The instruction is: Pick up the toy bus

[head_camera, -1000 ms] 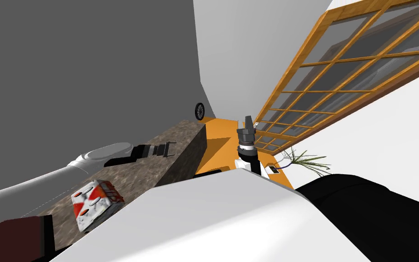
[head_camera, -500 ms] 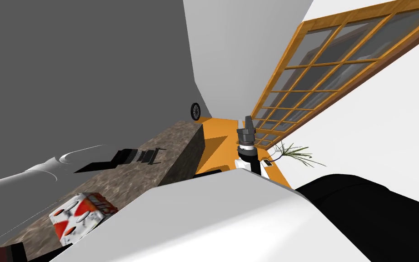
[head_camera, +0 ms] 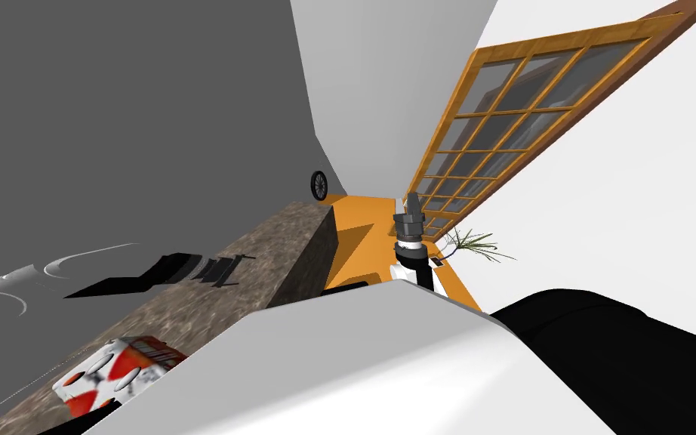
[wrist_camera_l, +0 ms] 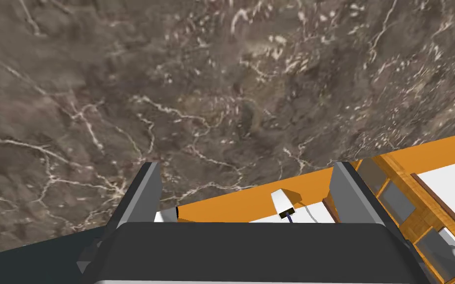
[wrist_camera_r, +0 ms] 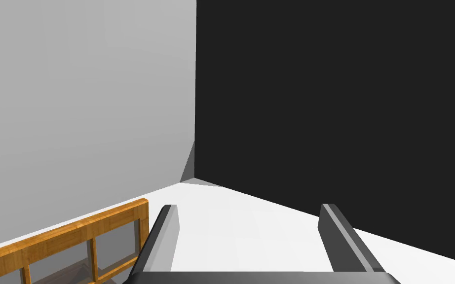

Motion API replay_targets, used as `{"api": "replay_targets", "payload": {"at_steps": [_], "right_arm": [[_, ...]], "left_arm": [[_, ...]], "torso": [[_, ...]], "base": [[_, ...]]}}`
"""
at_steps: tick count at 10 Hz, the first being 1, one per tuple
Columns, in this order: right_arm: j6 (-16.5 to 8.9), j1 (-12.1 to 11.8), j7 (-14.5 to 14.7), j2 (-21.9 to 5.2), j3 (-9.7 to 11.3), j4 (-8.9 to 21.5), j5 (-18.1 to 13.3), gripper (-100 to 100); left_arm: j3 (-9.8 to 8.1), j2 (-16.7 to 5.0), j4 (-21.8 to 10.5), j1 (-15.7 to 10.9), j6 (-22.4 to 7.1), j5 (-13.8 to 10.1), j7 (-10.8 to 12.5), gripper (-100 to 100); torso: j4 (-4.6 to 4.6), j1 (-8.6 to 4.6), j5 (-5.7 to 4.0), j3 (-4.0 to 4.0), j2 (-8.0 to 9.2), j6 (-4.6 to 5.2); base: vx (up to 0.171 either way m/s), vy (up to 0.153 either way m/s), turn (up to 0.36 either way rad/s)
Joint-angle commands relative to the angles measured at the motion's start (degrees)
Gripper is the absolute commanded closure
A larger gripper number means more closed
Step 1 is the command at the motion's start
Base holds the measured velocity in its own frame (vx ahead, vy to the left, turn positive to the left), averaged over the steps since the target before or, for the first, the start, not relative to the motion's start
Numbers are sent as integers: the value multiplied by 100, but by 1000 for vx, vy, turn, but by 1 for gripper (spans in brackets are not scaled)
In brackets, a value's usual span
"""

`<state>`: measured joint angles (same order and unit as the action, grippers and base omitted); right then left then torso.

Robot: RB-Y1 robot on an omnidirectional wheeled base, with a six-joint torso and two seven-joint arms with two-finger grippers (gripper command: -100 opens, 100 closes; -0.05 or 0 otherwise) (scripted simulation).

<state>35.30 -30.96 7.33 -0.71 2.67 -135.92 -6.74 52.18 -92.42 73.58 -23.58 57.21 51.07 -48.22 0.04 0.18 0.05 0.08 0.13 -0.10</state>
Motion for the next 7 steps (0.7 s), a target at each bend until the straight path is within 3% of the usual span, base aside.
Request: {"api": "replay_targets", "payload": {"at_steps": [1,2,4,5,7], "right_arm": [[0,0,0,0,0,0,0,0],[0,0,0,0,0,0,0,0],[0,1,0,0,0,0,0,0],[0,1,0,0,0,0,0,0],[0,0,0,0,0,0,0,0]], "left_arm": [[286,-286,-234,39,125,89,-206,-100],[304,-331,-234,39,125,89,-206,-100],[682,-719,-641,-10,357,297,-397,-100],[783,-719,-641,-10,357,297,-397,-100],[1171,-987,-966,-3,543,458,-541,-100]], "torso": [[0,0,0,0,0,0],[0,5,0,1,2,1],[0,3,1,2,5,3],[3,8,2,8,15,2],[3,4,0,7,11,-3]], "base": [[-35,65,-158],[-34,56,-98],[-64,65,-221],[-68,55,-56],[-68,62,-108]]}}
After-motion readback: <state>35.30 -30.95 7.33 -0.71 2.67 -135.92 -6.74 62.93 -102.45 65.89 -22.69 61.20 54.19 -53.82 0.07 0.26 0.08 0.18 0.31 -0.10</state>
